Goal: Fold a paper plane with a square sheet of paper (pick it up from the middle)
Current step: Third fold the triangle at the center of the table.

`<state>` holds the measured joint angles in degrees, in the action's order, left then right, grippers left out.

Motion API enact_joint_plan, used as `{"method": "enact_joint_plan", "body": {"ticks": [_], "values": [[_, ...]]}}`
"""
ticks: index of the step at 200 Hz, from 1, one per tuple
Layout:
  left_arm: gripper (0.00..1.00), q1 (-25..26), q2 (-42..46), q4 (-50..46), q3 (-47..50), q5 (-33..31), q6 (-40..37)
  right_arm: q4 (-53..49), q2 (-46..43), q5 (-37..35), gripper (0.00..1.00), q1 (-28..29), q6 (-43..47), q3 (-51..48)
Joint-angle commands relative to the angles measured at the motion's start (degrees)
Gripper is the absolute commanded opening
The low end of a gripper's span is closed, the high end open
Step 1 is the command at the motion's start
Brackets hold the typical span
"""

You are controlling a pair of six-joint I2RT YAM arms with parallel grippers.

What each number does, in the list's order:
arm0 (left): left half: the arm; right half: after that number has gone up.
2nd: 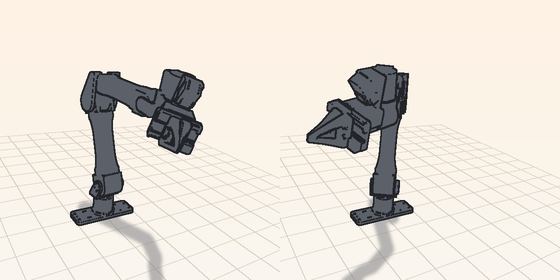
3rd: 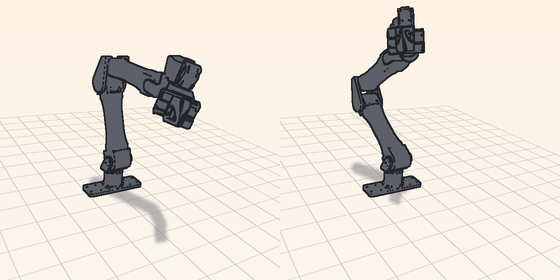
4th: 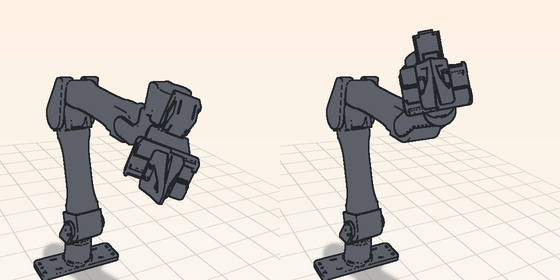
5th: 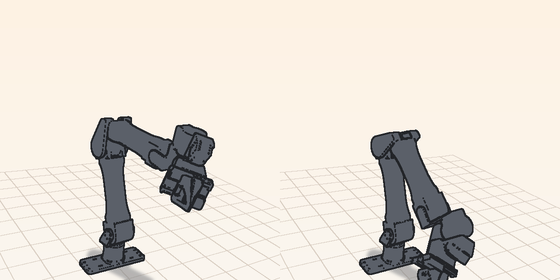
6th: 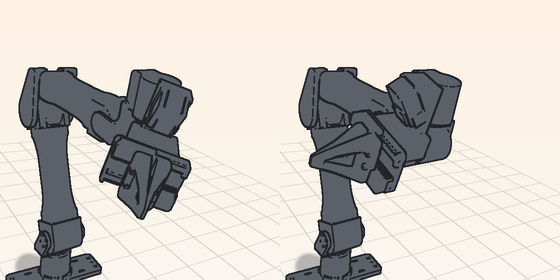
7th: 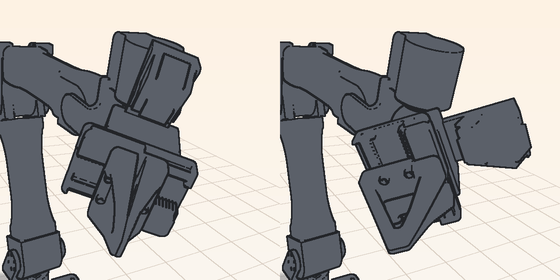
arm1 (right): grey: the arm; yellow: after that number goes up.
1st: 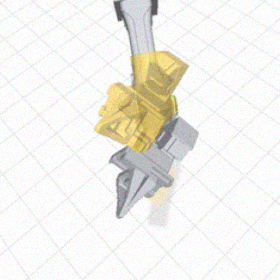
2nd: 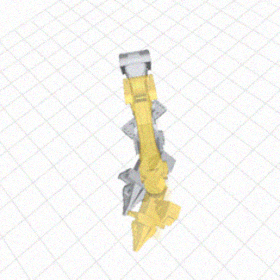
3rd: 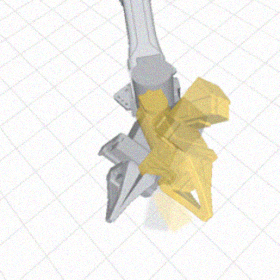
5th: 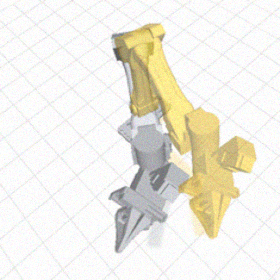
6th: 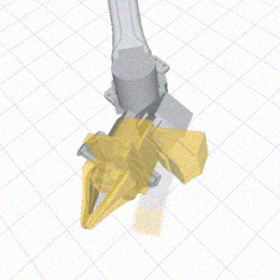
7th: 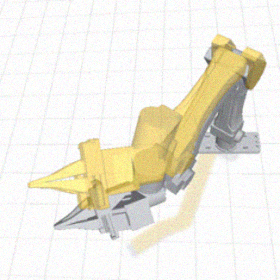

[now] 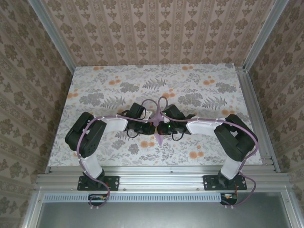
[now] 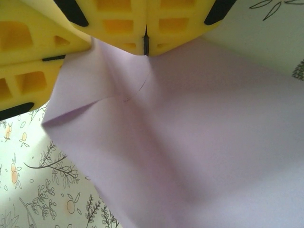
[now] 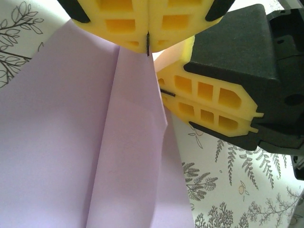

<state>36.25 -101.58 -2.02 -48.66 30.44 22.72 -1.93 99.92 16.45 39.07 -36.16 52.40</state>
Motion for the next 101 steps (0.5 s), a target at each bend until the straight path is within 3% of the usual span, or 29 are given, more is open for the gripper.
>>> {"method": "enact_joint_plan", "body": {"ticks": [1, 101], "values": [[0.0, -0.65, -1.43, -0.91, 1.68, -0.66, -0.09, 0.7, 1.55, 2.18, 0.0, 0.66, -0.05, -0.32], [0.0, -1.35, 0.4, 1.48, 4.15, 0.32, 0.75, 3.78, 2.82, 2.56, 0.0, 0.83, -2.86, -0.9]]}}
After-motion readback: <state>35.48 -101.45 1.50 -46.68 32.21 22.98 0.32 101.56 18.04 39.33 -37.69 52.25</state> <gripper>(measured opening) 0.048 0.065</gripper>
